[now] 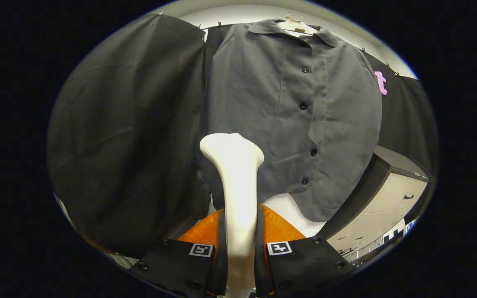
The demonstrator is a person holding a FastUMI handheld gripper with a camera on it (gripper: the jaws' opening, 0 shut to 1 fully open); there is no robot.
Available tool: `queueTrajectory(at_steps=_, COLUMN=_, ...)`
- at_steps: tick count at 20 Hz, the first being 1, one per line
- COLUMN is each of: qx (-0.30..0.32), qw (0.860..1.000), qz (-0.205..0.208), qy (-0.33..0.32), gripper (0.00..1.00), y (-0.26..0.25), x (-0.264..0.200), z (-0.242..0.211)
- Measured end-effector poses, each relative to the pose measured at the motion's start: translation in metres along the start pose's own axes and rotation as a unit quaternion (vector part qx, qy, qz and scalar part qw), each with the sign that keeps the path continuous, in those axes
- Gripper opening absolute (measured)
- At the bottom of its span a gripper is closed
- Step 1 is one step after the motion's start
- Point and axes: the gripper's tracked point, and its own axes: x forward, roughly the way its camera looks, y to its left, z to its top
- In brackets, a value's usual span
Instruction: Iron the clothes twice with a garment steamer, once on the left side and once on the right side.
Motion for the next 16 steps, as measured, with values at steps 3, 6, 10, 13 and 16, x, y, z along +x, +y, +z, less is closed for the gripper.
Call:
queueTrajectory(at_steps=3, qx=0.003, qw=1.0, qz=-0.001, qy=0.012, gripper=0.34, y=-0.002, x=0.001, z=-0.008)
queueTrajectory(at_steps=6, qx=0.008, qw=1.0, qz=-0.006, qy=0.009, gripper=0.34, y=-0.005, x=0.0, z=-0.007)
queueTrajectory(at_steps=10, qx=0.014, qw=0.999, qz=-0.027, qy=-0.031, gripper=0.34, y=-0.023, x=-0.011, z=0.018)
queueTrajectory(at_steps=13, qx=0.013, qw=0.997, qz=-0.048, qy=-0.064, gripper=0.34, y=-0.042, x=-0.02, z=0.046)
queueTrajectory(at_steps=16, qx=0.014, qw=0.992, qz=-0.068, qy=-0.108, gripper=0.33, y=-0.066, x=-0.036, z=0.088)
